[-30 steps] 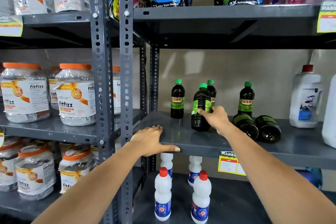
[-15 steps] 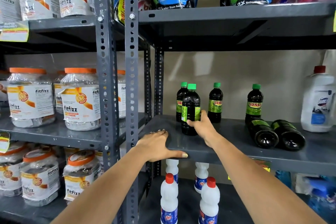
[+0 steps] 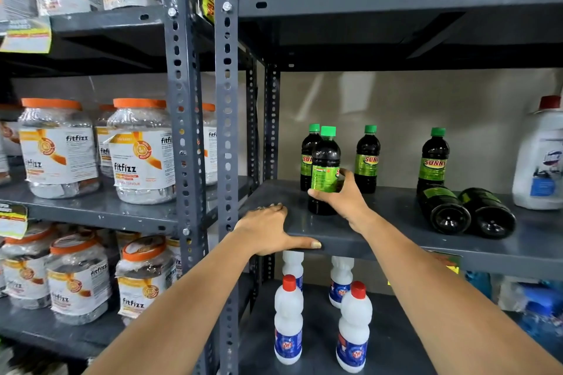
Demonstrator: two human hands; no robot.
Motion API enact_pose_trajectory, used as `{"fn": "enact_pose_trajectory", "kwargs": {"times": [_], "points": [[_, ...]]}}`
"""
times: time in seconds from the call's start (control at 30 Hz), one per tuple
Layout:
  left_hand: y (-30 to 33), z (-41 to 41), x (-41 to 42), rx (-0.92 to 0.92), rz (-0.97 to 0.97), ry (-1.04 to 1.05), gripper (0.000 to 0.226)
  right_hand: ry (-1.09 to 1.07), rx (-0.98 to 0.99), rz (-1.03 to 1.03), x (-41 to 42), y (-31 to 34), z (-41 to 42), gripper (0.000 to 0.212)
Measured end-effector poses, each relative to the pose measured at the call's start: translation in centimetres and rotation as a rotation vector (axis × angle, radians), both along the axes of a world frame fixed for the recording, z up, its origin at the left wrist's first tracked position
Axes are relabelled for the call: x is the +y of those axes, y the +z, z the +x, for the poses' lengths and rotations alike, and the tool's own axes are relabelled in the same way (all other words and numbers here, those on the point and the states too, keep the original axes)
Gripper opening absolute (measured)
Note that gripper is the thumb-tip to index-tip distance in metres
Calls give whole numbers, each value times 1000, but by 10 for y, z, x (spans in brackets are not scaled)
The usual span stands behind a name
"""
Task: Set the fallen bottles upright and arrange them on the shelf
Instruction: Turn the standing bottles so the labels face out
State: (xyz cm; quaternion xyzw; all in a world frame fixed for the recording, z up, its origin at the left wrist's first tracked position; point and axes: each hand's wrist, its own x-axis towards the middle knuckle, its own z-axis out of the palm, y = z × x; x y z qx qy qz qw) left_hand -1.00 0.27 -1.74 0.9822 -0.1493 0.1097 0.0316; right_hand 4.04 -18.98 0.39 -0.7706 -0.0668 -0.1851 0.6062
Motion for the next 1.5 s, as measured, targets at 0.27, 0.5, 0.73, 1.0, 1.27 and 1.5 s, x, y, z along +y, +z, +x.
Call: {"fn": "enact_pose_trajectory", "kwargs": {"times": [0.27, 0.5, 0.73, 1.0, 1.27, 1.5], "points": [[0, -2, 0, -4, -26, -8, 143, -15, -41, -30, 1, -4, 0, 83], [0, -3, 1, -21, -45, -24, 137, 58, 22, 73, -1, -1, 7, 56], [-2, 1, 0, -31, -42, -5, 142, 30, 7, -83, 0, -6, 13, 57], [-2, 2, 1, -35, -42, -13, 140, 34, -17, -166, 1, -7, 15, 60], [-2, -3, 1, -42, -55, -27, 131, 48, 8, -197, 1, -8, 14, 53], [-2, -6, 0, -47, -63, -33, 125, 62, 31, -206, 0, -11, 18, 50]]}}
